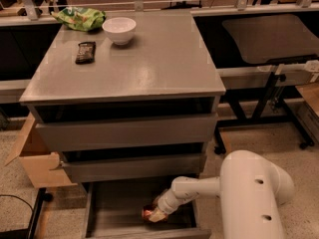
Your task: Pick coke can from bottom drawer and place on counter
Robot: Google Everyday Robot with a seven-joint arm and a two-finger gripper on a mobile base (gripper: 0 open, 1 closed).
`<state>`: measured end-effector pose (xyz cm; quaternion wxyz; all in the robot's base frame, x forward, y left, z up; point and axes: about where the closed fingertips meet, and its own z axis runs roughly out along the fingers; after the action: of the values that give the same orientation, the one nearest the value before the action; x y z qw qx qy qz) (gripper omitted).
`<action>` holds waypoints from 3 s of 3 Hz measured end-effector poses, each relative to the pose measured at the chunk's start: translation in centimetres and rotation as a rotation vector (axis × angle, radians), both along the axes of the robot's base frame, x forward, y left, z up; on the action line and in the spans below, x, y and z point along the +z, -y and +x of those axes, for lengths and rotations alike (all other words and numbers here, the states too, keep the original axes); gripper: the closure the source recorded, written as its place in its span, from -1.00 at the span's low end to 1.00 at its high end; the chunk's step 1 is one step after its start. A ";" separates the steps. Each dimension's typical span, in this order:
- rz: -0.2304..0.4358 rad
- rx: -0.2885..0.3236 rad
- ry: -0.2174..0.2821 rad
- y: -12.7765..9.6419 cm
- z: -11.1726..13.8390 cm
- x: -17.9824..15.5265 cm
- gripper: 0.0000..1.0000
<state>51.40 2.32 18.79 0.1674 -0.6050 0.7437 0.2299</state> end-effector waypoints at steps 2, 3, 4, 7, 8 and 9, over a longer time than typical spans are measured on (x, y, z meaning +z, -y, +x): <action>0.192 0.127 0.081 1.7 -3.1 11.1 1.00; 0.196 0.147 0.085 2.3 -3.8 11.2 1.00; 0.187 0.164 0.101 2.2 -4.0 12.1 1.00; 0.059 0.260 0.428 2.7 -6.4 28.5 1.00; 0.061 0.260 0.424 2.7 -6.4 28.3 1.00; 0.040 0.269 0.473 3.2 -6.1 30.5 1.00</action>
Offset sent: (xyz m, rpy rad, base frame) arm -0.0436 -0.0493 0.1788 0.3197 -0.1317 0.1859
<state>45.28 -0.89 49.34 0.3165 -0.7318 0.5921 0.1170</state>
